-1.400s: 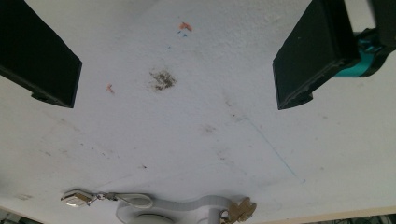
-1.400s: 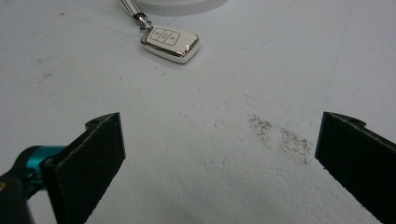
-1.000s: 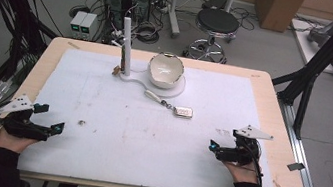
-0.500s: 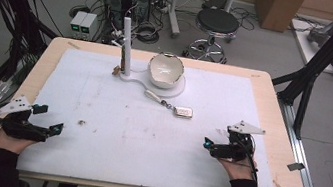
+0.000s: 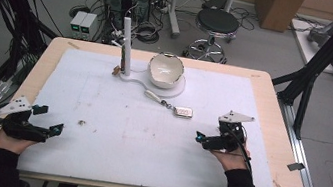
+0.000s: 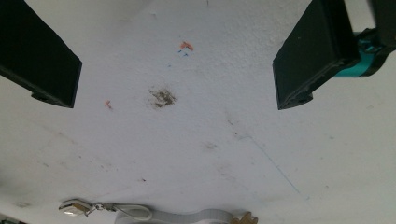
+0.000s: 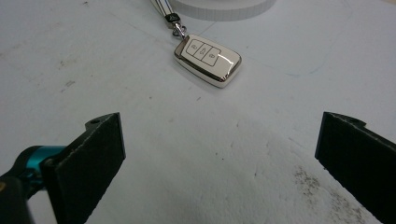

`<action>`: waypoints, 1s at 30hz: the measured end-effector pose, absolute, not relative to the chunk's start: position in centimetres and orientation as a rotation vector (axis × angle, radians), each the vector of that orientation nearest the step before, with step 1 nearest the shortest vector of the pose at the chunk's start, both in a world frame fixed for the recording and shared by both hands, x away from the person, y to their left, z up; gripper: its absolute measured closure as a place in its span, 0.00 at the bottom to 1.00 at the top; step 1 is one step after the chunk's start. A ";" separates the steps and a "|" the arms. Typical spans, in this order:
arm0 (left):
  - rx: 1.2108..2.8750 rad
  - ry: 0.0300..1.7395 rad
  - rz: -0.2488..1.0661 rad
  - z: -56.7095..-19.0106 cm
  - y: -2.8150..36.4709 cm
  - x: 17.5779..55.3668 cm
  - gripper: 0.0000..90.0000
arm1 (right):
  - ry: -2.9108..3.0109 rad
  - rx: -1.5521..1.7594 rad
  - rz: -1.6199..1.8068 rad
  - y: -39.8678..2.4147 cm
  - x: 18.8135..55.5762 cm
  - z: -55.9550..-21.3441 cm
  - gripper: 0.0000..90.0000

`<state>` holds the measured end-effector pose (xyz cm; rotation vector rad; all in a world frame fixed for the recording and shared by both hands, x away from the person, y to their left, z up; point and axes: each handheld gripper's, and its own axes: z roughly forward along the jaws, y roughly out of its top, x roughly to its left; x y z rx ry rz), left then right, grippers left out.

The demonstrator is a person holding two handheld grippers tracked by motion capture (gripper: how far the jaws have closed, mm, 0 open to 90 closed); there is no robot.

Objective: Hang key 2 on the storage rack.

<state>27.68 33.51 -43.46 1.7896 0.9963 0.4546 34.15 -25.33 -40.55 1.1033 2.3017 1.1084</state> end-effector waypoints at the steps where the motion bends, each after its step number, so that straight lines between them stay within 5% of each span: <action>1: 1.790 0.996 0.455 -43.5 33.5 27.7 0.02 | 2.307 1.102 1.106 -25.2 34.3 -40.6 0.01; 30: 1.797 0.993 0.435 -43.8 33.4 28.2 0.02 | 2.442 1.007 1.018 -19.8 38.3 -38.7 0.01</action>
